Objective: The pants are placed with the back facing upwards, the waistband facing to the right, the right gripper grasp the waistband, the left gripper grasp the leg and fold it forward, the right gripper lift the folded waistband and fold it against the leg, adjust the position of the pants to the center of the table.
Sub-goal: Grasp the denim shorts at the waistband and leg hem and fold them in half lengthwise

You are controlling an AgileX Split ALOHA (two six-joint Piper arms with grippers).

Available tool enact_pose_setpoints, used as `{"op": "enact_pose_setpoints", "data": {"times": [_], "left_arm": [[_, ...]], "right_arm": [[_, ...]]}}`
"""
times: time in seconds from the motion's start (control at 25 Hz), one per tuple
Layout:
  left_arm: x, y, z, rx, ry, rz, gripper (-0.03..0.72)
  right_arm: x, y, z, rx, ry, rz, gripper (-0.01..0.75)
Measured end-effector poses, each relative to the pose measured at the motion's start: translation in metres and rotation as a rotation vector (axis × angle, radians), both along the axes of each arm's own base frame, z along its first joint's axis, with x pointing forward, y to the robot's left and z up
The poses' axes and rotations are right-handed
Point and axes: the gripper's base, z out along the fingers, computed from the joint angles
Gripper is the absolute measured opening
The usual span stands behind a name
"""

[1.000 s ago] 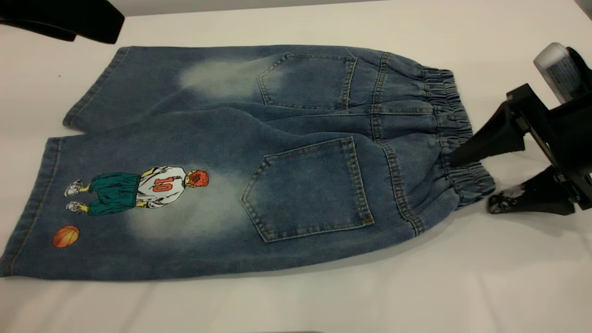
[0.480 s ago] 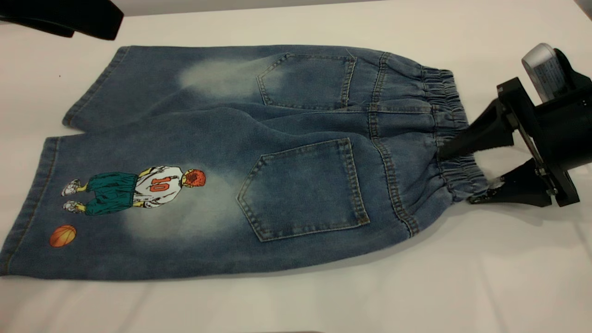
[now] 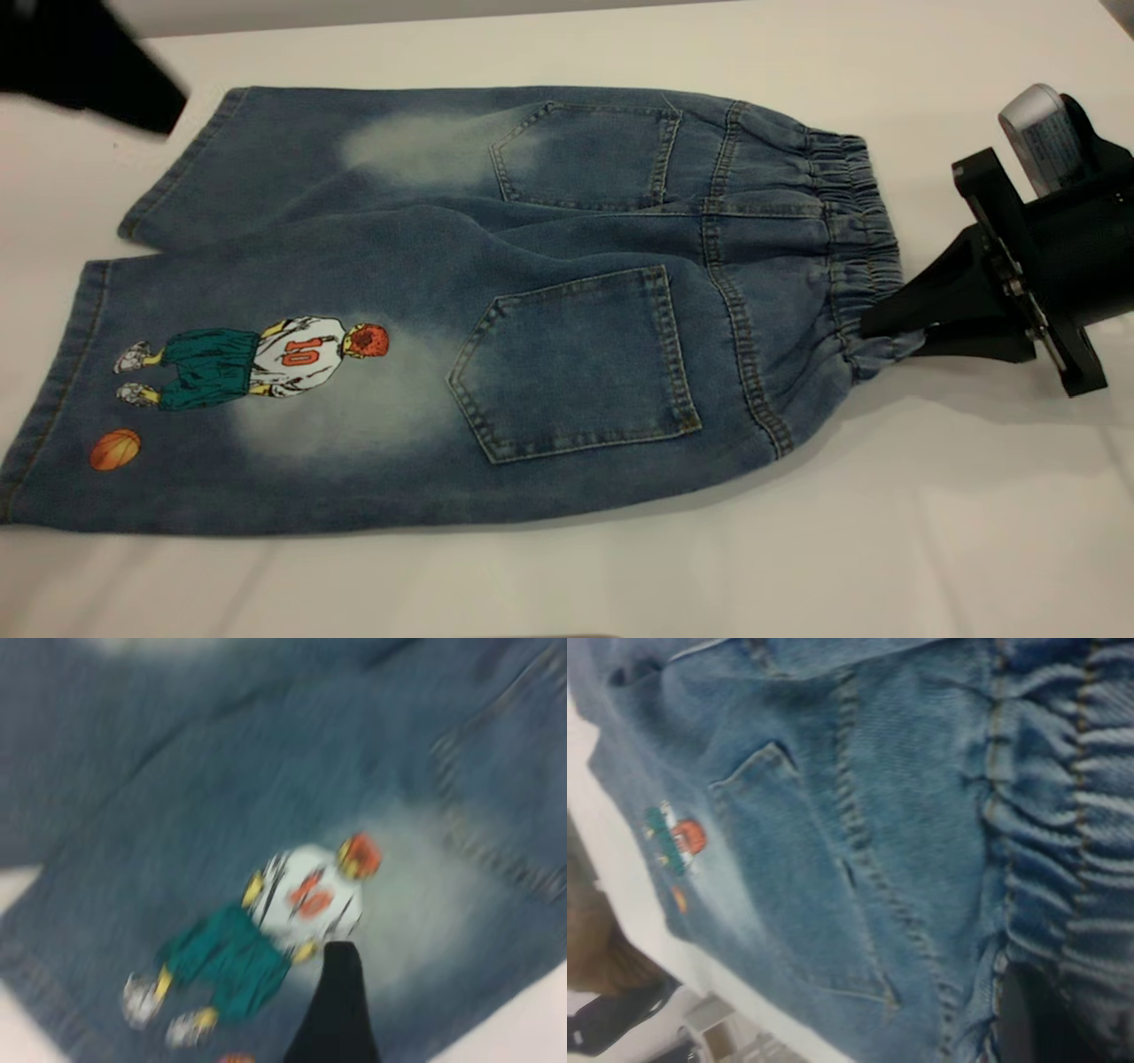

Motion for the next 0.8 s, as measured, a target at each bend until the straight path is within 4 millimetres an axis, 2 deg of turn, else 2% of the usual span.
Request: {"op": "enact_pose_setpoints", "data": {"times": [0.12, 0.36, 0.56, 0.8], "left_arm": [[-0.001, 0.006, -0.013, 0.091, 0.089, 0.0, 0.581], [0.004, 0.015, -0.043, 0.229, 0.221, -0.012, 0.581], [0.012, 0.018, -0.079, 0.315, 0.335, -0.113, 0.581], [0.011, 0.02, -0.119, 0.36, 0.468, -0.172, 0.581]], "right_arm": [[0.003, -0.002, 0.004, 0.041, -0.02, 0.002, 0.032], [0.006, -0.02, 0.008, 0.087, -0.035, -0.051, 0.032], [0.006, -0.02, 0.008, 0.089, -0.036, -0.052, 0.032], [0.006, -0.02, 0.009, 0.09, -0.037, -0.057, 0.032]]}}
